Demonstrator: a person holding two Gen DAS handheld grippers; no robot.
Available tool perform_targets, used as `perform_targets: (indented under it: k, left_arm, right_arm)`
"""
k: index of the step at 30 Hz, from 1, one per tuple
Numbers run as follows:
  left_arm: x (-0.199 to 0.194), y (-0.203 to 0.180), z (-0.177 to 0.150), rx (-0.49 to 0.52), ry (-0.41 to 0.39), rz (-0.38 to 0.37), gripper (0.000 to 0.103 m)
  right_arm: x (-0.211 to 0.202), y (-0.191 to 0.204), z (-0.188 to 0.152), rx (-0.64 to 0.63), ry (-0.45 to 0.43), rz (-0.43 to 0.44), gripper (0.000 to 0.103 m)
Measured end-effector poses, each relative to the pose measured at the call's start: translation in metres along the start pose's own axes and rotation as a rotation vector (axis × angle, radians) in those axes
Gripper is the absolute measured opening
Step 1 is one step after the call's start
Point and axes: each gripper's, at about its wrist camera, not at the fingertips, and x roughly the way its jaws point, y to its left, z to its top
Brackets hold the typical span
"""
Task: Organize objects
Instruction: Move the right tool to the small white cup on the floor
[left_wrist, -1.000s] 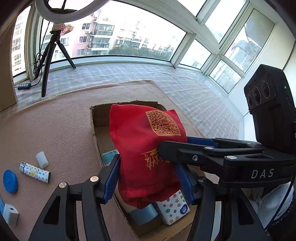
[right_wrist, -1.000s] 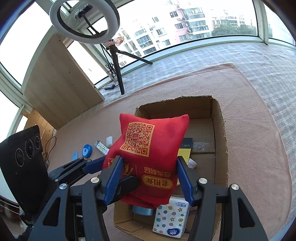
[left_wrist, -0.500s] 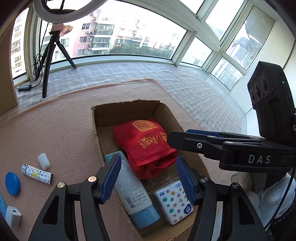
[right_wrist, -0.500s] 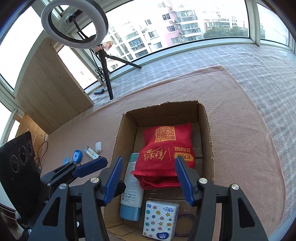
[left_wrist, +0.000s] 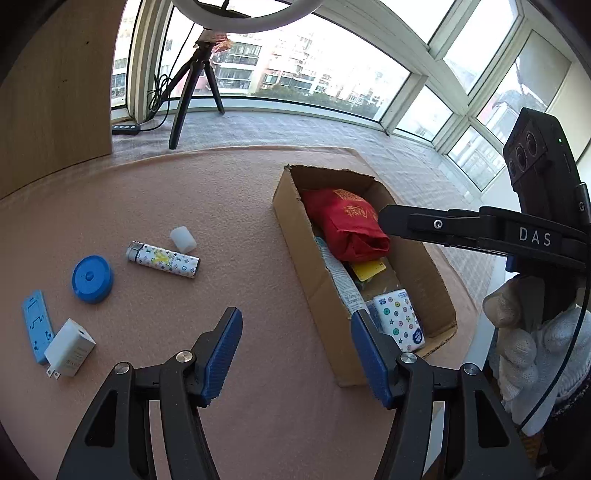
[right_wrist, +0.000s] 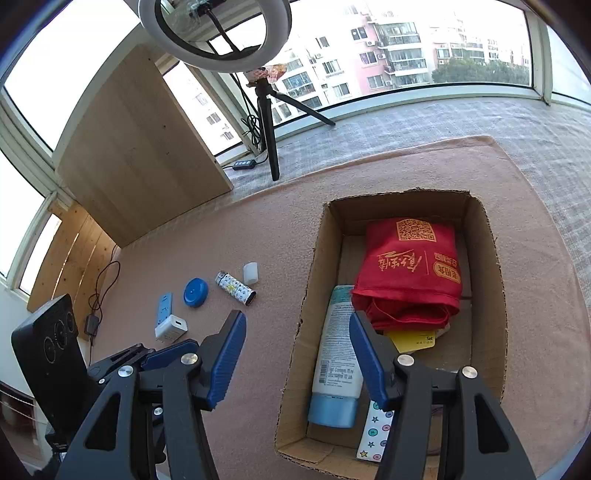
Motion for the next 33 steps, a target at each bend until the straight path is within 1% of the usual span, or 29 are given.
perform_targets:
  k: [5, 7, 9, 12, 16, 20, 23, 26, 29, 33]
  left_arm:
    - [-0.022, 0.034, -0.027, -0.04, 0.006, 0.045, 0.065]
    - [-0.029, 0.046, -0.035, -0.06, 0.008, 0.054, 0.065]
    - [-0.034, 0.056, -0.04, -0.079, 0.01, 0.055, 0.065]
    - [-0.042, 0.068, -0.044, -0.093, 0.008, 0.063, 0.065]
    - [-0.053, 0.083, -0.047, -0.114, -0.004, 0.071, 0.065]
    - [-0.06, 0.093, -0.05, -0.134, -0.01, 0.081, 0.065]
    - [-0.064, 0.1, -0.05, -0.149, -0.014, 0.081, 0.065]
    - [-0.061, 0.105, -0.045, -0.167, -0.014, 0.076, 0.065]
    - [-0.051, 0.107, -0.032, -0.184, -0.019, 0.064, 0.064]
    - [-0.03, 0.101, -0.011, -0.158, -0.009, 0.069, 0.064]
  right_arm:
    - [0.023, 0.033, 0.003, -0.049, 0.034, 0.02, 0.054]
    - [0.036, 0.043, 0.006, -0.055, 0.053, 0.034, 0.053]
    - [0.051, 0.052, 0.01, -0.055, 0.082, 0.052, 0.044]
    - [0.072, 0.065, 0.016, -0.053, 0.123, 0.075, 0.039]
    - [0.102, 0.082, 0.023, -0.072, 0.175, 0.078, 0.037]
    - [0.131, 0.097, 0.028, -0.104, 0.224, 0.06, 0.035]
    - [0.15, 0.096, 0.031, -0.092, 0.244, 0.025, 0.031]
    - [0.158, 0.084, 0.037, -0.033, 0.237, 0.007, 0.031]
    - [0.159, 0.074, 0.044, -0.006, 0.229, -0.015, 0.031]
    - [0.162, 0.068, 0.054, -0.012, 0.228, -0.043, 0.031]
